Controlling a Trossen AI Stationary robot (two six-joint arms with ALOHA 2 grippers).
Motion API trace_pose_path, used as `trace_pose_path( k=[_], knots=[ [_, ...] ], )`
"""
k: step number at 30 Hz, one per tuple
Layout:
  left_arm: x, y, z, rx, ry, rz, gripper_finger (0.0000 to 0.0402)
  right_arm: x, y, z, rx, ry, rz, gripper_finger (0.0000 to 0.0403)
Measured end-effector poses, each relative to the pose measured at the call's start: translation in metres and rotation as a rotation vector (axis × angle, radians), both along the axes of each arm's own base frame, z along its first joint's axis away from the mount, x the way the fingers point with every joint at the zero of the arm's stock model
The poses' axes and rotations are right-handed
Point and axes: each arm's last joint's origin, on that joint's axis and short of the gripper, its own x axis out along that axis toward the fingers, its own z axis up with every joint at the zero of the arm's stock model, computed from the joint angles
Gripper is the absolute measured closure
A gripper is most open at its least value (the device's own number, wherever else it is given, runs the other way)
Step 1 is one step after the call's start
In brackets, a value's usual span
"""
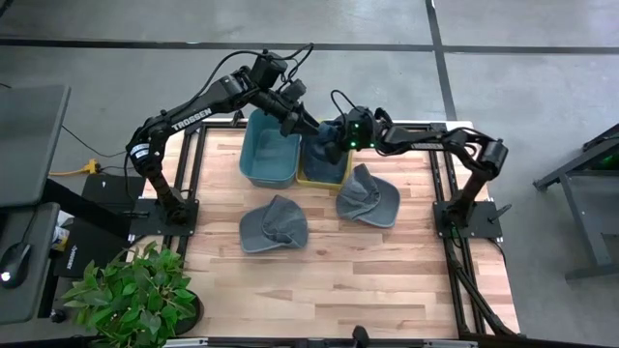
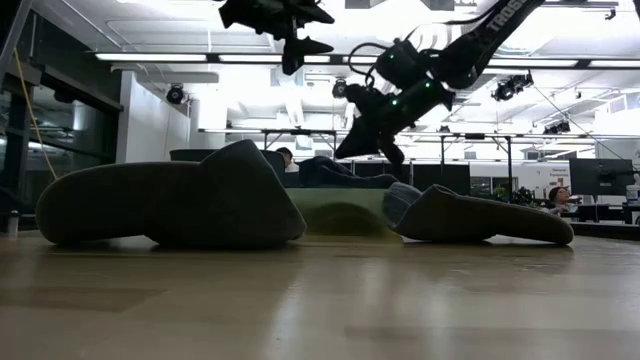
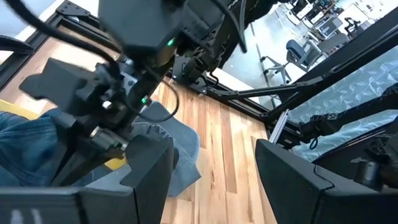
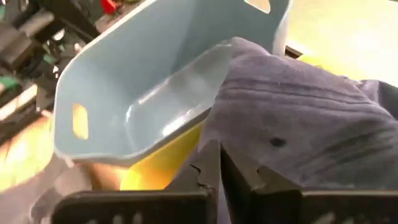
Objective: Pick & Place hat
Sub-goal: Put the blue cap into the yellow bin, then put the right gray cap into the blue bin
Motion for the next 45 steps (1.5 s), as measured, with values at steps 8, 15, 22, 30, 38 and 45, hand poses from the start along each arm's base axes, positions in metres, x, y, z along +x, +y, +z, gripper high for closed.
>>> trace_pose_path(
  k=[8, 15, 22, 30, 38, 45],
  knots=[
    [0.0, 0.0, 0.0, -0.027, 0.008, 0.012, 0.0176, -0.016, 0.019, 0.025, -0.02, 0.056, 0.129, 0.0308],
    [0.0, 0.0, 0.0, -0.034, 0.011, 0.015, 0.0176, -0.029, 0.055, 0.049, -0.121, 0.127, 0.316, 0.024],
    [0.0, 0.0, 0.0, -0.035, 0.01, 0.014, 0.0176, -0.043, 0.1, 0.061, -0.265, 0.271, 0.534, 0.0229],
    [0.005, -0.006, 0.002, 0.001, -0.01, -0.006, 0.0176, -0.05, 0.144, 0.053, -0.278, 0.45, 0.679, 0.0228],
    [0.011, -0.012, 0.005, 0.027, -0.044, -0.025, 0.0176, -0.05, 0.173, 0.05, -0.357, 0.519, 0.737, 0.0202],
    [0.012, -0.015, 0.005, 0.029, -0.044, -0.035, 0.0176, -0.041, 0.186, 0.038, -0.38, 0.558, 0.762, 0.0162]
  ],
)
